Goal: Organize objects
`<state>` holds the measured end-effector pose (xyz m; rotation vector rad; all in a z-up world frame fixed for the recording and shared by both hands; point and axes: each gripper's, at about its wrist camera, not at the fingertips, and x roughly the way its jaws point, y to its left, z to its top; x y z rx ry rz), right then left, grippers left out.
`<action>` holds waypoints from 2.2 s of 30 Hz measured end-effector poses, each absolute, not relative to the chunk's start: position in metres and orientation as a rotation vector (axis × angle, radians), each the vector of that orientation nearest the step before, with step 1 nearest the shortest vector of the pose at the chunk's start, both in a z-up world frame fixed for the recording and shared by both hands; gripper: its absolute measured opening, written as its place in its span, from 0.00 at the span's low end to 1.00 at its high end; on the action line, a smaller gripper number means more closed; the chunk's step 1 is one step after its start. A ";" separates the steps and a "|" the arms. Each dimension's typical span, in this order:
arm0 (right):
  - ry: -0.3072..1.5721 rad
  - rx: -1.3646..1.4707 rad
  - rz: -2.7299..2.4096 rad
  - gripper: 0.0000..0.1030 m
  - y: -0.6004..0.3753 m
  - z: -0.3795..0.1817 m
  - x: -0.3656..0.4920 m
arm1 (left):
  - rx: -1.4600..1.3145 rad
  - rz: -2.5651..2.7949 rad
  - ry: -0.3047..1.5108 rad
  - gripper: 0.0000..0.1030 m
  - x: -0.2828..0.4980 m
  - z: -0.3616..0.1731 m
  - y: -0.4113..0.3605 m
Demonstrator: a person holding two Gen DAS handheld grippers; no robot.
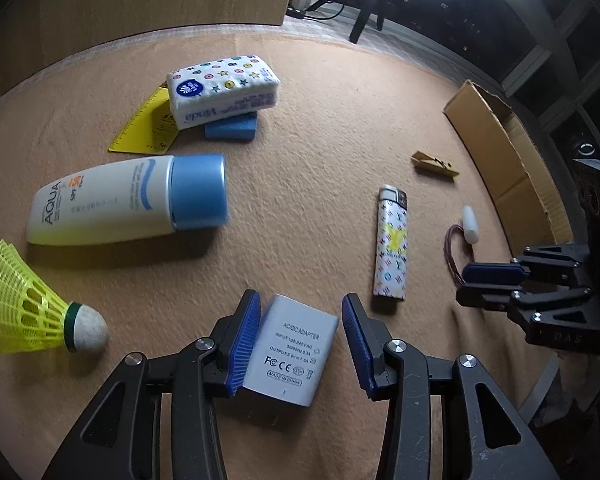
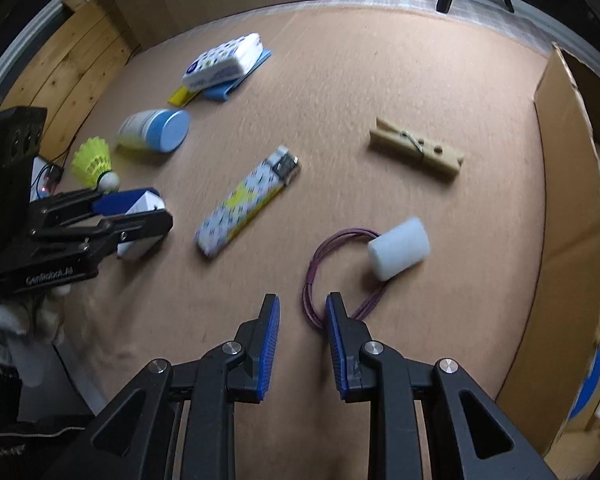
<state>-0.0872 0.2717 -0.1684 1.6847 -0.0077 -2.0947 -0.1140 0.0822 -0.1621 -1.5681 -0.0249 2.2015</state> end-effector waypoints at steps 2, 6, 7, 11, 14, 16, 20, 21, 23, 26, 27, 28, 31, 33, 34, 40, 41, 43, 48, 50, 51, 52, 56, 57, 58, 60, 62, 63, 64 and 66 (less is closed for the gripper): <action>0.013 1.682 -2.107 0.22 0.271 -0.168 -0.080 | -1.566 2.202 -0.016 0.50 -0.111 -0.162 0.083; 0.072 1.681 -2.124 0.21 0.263 -0.164 -0.070 | -1.570 2.205 -0.004 0.52 -0.108 -0.162 0.085; 0.054 1.685 -2.122 0.21 0.265 -0.163 -0.071 | -1.572 2.205 -0.007 0.52 -0.108 -0.161 0.084; 0.026 1.614 -2.240 0.22 0.279 -0.146 -0.070 | -1.576 2.214 -0.030 0.52 -0.105 -0.160 0.078; -0.080 1.623 -2.279 0.24 0.294 -0.142 -0.076 | -1.579 2.219 -0.039 0.52 -0.103 -0.159 0.073; -0.128 1.653 -2.311 0.24 0.301 -0.143 -0.084 | -1.583 2.219 -0.036 0.52 -0.104 -0.160 0.072; -0.170 1.712 -2.343 0.27 0.302 -0.150 -0.099 | -1.582 2.212 -0.025 0.52 -0.103 -0.160 0.072; -0.173 1.719 -2.339 0.28 0.298 -0.152 -0.102 | -1.582 2.211 -0.021 0.52 -0.102 -0.159 0.073; -0.169 1.735 -2.329 0.31 0.299 -0.156 -0.105 | -1.575 2.207 -0.009 0.52 -0.100 -0.158 0.076; -0.171 1.757 -2.312 0.31 0.296 -0.161 -0.110 | -1.574 2.206 0.010 0.53 -0.098 -0.158 0.077; -0.171 1.757 -2.314 0.31 0.296 -0.162 -0.112 | -1.580 2.208 0.014 0.53 -0.099 -0.159 0.077; -0.168 1.755 -2.319 0.31 0.295 -0.162 -0.114 | -1.585 2.209 0.015 0.53 -0.099 -0.160 0.077; -0.176 1.754 -2.317 0.31 0.295 -0.162 -0.115 | -1.586 2.202 0.018 0.53 -0.099 -0.160 0.077; -0.170 1.753 -2.316 0.31 0.294 -0.162 -0.115 | -1.580 2.198 0.040 0.53 -0.096 -0.161 0.082; -0.163 1.755 -2.317 0.31 0.293 -0.162 -0.116 | -1.578 2.199 0.055 0.53 -0.096 -0.161 0.083; -0.140 1.755 -2.319 0.29 0.290 -0.162 -0.116 | -1.576 2.226 0.111 0.43 -0.094 -0.162 0.085; -0.134 1.756 -2.321 0.27 0.290 -0.162 -0.115 | -1.578 2.232 0.107 0.40 -0.095 -0.162 0.083; -0.127 1.759 -2.325 0.24 0.289 -0.162 -0.115 | -1.578 2.228 0.081 0.40 -0.096 -0.162 0.079; -0.149 1.759 -2.322 0.18 0.292 -0.162 -0.113 | -1.570 2.243 0.052 0.39 -0.096 -0.162 0.077; -0.160 1.753 -2.325 0.17 0.294 -0.161 -0.111 | -1.574 2.247 0.032 0.39 -0.097 -0.162 0.077; -0.168 1.748 -2.329 0.17 0.296 -0.159 -0.110 | -1.576 2.247 0.023 0.39 -0.097 -0.162 0.077; -0.173 1.740 -2.337 0.16 0.298 -0.157 -0.109 | -1.577 2.248 0.015 0.39 -0.098 -0.162 0.076; -0.226 1.700 -2.359 0.16 0.311 -0.145 -0.104 | -1.566 2.267 -0.021 0.38 -0.098 -0.154 0.071; -0.242 1.689 -2.363 0.16 0.315 -0.142 -0.103 | -1.559 2.271 -0.029 0.38 -0.098 -0.151 0.071; -0.251 1.682 -2.367 0.16 0.317 -0.139 -0.102 | -1.550 2.274 -0.031 0.38 -0.097 -0.147 0.070; -0.266 1.663 -2.378 0.16 0.323 -0.131 -0.100 | -1.523 2.280 -0.019 0.38 -0.097 -0.137 0.076; -0.287 1.638 -2.386 0.16 0.332 -0.123 -0.098 | -1.490 2.282 -0.009 0.38 -0.099 -0.125 0.085; -0.301 1.630 -2.391 0.16 0.336 -0.120 -0.097 | -1.475 2.282 -0.008 0.38 -0.100 -0.120 0.089; -0.310 1.618 -2.400 0.16 0.341 -0.115 -0.095 | -1.458 2.281 -0.007 0.38 -0.101 -0.115 0.095; -0.319 1.598 -2.418 0.16 0.350 -0.106 -0.094 | -1.424 2.276 0.005 0.38 -0.104 -0.104 0.110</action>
